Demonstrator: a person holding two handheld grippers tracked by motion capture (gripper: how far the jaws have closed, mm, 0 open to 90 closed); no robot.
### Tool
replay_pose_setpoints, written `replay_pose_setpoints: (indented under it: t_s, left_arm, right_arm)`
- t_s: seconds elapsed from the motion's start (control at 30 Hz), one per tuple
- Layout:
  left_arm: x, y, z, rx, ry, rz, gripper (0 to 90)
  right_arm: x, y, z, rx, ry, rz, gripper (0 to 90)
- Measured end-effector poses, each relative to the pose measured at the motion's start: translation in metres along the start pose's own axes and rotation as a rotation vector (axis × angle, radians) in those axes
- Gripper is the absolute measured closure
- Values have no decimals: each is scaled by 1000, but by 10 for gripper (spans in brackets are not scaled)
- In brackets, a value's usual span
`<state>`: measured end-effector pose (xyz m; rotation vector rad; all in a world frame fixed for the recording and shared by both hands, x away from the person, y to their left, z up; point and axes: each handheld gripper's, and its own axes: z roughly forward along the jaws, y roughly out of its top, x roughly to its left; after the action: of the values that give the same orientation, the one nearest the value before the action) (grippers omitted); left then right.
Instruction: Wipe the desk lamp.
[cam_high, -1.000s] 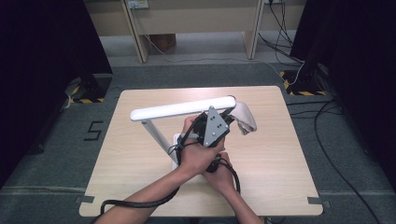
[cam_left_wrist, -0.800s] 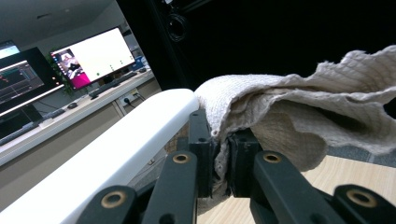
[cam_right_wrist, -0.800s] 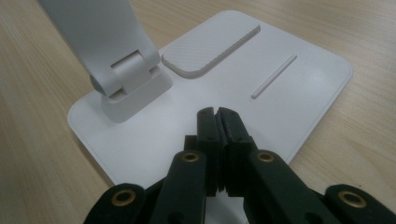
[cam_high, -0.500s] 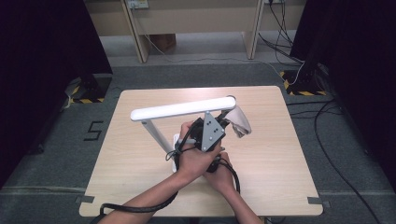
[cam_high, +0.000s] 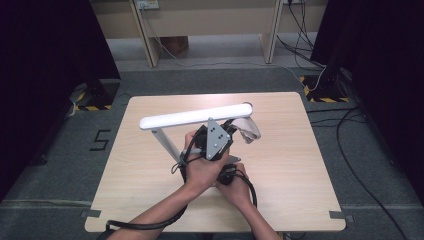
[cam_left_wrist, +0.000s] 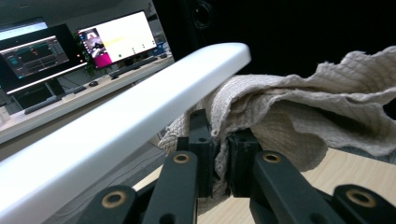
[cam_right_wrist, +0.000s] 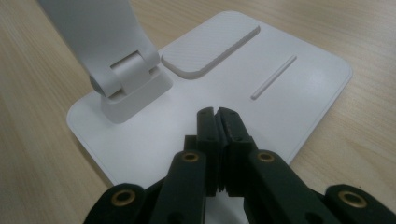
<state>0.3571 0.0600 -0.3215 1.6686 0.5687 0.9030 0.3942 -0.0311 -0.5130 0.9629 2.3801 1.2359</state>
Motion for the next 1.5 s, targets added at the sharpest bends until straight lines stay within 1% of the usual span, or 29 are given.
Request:
replay_pose_setpoints:
  t_s: [0.27, 0.63, 0.87, 1.0, 1.1, 1.17, 1.2, 1.4, 1.5]
  left_arm:
    - [6, -1, -4, -5, 13, -32, 830]
    - [9, -3, -12, -8, 21, -53, 830]
    - [14, -6, -19, -8, 33, -55, 830]
    - [19, -8, -24, -6, 41, -65, 830]
    - [21, -10, -28, -6, 46, -65, 830]
    - [23, -11, -30, -8, 53, -72, 830]
    - [25, -12, -32, -6, 61, -65, 830]
    - [31, -15, -40, -5, 78, -73, 830]
    - [33, -17, -43, -3, 89, -71, 830]
  right_arm:
    - [0, 0, 0, 2, 1, 0, 879]
    - [0, 0, 0, -1, -2, -3, 879]
    - [0, 0, 1, -5, -5, -4, 879]
    - [0, 0, 0, -3, -5, -4, 879]
    - [0, 0, 1, -4, -7, -7, 879]
    - [0, 0, 1, -4, -4, -7, 879]
    - [0, 0, 1, -5, -5, -5, 879]
    - [0, 0, 1, -6, -5, -5, 879]
    - [0, 0, 1, -6, -6, -5, 879]
